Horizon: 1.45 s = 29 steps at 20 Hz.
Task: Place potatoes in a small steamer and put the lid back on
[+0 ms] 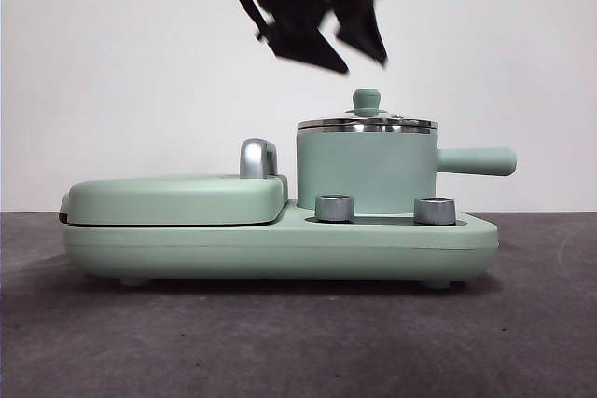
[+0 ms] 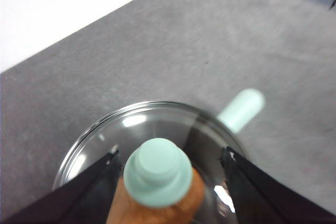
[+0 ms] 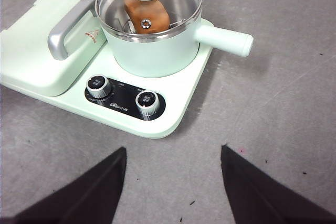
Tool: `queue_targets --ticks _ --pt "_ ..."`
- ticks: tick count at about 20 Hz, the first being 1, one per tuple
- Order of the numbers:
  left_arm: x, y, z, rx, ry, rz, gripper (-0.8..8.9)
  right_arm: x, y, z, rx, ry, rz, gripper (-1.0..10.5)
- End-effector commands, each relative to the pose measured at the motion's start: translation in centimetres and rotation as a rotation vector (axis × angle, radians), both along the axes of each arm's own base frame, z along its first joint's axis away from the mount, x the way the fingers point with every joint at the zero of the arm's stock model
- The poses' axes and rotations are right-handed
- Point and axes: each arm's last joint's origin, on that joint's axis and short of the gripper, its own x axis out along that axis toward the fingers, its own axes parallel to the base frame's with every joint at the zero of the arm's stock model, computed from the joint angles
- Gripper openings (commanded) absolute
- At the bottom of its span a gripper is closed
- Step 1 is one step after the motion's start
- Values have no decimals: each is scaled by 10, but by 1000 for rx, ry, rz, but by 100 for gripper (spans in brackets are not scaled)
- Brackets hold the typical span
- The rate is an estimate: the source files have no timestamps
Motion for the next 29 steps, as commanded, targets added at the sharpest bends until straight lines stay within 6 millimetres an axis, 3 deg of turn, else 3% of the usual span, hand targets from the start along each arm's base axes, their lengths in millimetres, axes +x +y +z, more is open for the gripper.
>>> queue_targets --ticks 1,5,8,15,19,24,29 --pt "-4 18 23 -104 112 40 311 0 1 2 14 -3 3 276" --pt "-19 57 39 -105 183 120 303 0 1 1 26 8 28 277" --pt "-40 88 44 -117 170 163 303 0 2 1 27 8 31 277" --pt "-119 153 13 -211 200 282 303 5 4 0 29 30 55 277" --pt "-168 176 -7 -282 222 336 303 15 8 -4 6 69 85 277" --pt "-222 205 -14 -294 188 490 285 23 10 -7 -4 103 85 277" --pt "-252 219 -9 -305 125 506 280 23 10 -7 -3 101 85 277"
